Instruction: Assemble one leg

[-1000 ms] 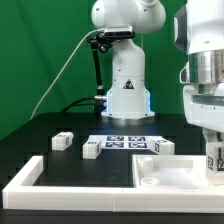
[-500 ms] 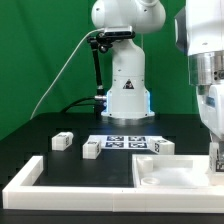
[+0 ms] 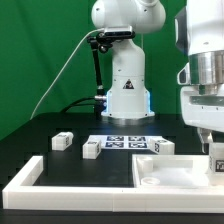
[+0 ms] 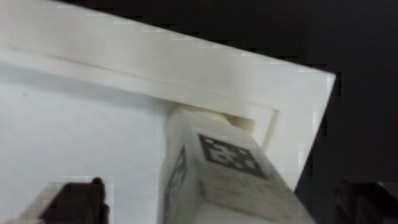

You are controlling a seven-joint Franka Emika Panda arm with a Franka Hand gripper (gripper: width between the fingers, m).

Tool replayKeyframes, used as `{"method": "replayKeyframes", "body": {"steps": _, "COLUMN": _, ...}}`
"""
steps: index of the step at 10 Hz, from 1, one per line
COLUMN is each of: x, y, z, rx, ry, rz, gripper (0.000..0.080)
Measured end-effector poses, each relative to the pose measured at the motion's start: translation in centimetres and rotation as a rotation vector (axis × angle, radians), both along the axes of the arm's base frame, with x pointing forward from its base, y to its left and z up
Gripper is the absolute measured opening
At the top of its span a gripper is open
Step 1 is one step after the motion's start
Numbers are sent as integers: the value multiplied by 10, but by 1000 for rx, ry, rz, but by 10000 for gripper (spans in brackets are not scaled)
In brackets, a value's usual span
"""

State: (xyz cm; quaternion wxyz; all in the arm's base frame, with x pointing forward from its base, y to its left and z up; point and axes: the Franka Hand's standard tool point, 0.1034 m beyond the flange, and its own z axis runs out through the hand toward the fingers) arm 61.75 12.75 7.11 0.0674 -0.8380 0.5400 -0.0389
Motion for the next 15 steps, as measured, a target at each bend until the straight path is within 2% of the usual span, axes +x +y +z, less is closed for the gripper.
{"method": "replayKeyframes", "body": {"steps": 3, "x": 0, "y": 2, "z": 1, "rx": -58, "ry": -21, "rz": 355, "gripper": 649}}
{"method": "replayKeyframes", "body": {"steps": 5, "x": 5, "y": 0, "z": 4, "rx": -111, "ry": -33, "rz": 608, "gripper": 649}}
{"method": "replayKeyframes", "body": {"steps": 7, "x": 6, "y": -1, "z": 5, "rx": -149, "ry": -34, "rz": 754, "gripper": 649}}
{"method": "replayKeyframes", "body": {"steps": 9, "x": 7, "y": -9, "z": 2, "rx": -202, "ry": -34, "rz": 982, "gripper": 649}}
{"method": "replayKeyframes", "body": {"steps": 11, "x": 9, "y": -18, "z": 2, "rx": -220, "ry": -43, "rz": 1077, "gripper": 649}}
{"method": "replayKeyframes", "body": {"steps": 12, "x": 9, "y": -17, "z": 2, "rx": -218, "ry": -43, "rz": 1064, "gripper": 649}}
{"method": "replayKeyframes", "body": {"steps": 14, "x": 9, "y": -17, "z": 2, "rx": -218, "ry": -43, "rz": 1063, "gripper": 405}}
{"method": "replayKeyframes", "body": {"steps": 15, "x": 9, "y": -18, "z": 2, "rx": -218, "ry": -42, "rz": 1063, "gripper": 405}}
